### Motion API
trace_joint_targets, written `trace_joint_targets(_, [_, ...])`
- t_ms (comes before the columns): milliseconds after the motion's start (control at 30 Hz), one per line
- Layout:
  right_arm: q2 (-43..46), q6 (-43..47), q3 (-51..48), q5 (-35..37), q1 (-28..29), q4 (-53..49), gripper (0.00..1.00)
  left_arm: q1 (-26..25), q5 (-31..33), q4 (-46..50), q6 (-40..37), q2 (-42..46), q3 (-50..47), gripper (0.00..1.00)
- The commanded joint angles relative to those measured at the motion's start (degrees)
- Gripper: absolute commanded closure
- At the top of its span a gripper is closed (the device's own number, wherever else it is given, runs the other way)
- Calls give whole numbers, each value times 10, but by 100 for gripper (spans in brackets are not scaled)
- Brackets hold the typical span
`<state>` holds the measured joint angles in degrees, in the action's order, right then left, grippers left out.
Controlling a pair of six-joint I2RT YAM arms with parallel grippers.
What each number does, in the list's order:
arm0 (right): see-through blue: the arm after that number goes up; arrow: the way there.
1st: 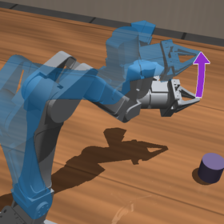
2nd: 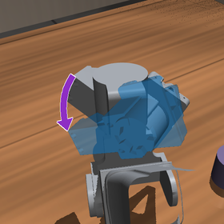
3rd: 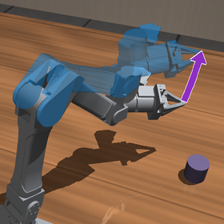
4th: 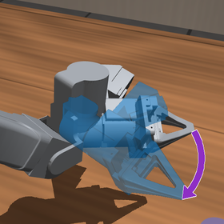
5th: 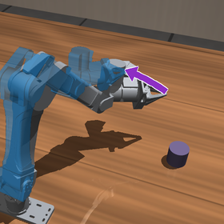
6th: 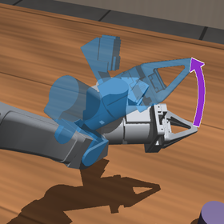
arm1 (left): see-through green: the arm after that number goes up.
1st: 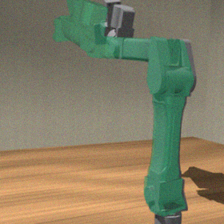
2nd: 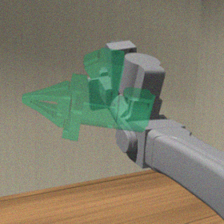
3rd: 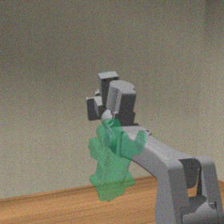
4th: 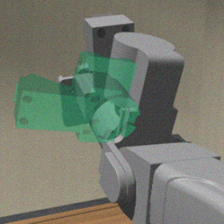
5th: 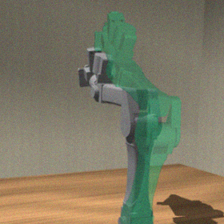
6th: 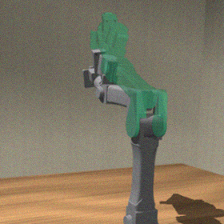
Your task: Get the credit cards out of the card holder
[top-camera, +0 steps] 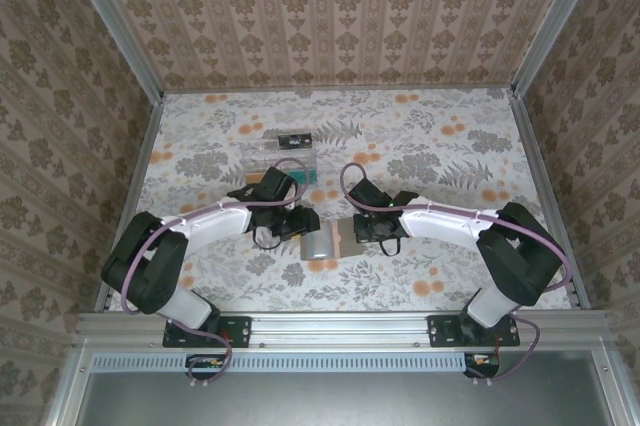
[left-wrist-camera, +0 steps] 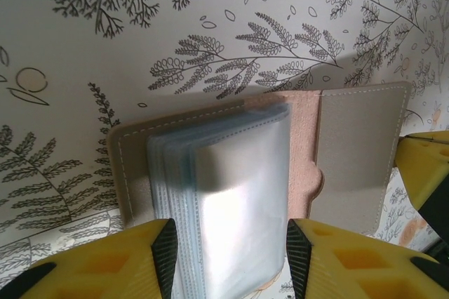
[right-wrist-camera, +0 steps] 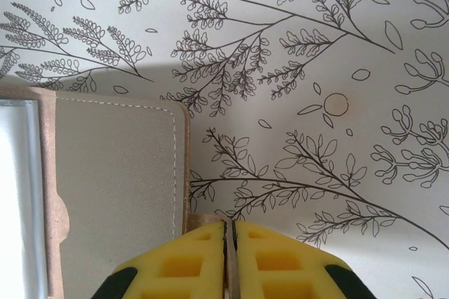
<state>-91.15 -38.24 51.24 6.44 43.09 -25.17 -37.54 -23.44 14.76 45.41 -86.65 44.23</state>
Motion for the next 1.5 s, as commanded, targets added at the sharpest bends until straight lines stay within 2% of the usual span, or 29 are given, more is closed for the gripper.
trace_joint_targets(0, [-5,-15,-12,-9,5,9,90,-5,-19,-10,6,-18,7,52])
trace_joint_targets(400, [-7,-25,-15,-13,11,21,88,-18,-71,-62,6,-42,14,52])
trace_joint_targets(833, [-1,-28,-20,-10,11,19,85,-31,-99,-80,-1,-50,35,53])
trace_joint_targets(933, [13,-28,-19,-6,11,14,81,-32,-93,-75,0,-51,36,53])
trace_joint_targets(1133, [46,-28,-17,-12,10,2,59,-27,-71,-59,1,-44,31,56])
trace_joint_targets(1267, [40,-31,-28,-30,12,17,59,-24,-58,-51,2,-32,21,56])
trace_joint_targets(1467, [12,-27,-27,-38,17,31,63,-19,-37,-23,1,6,-1,54])
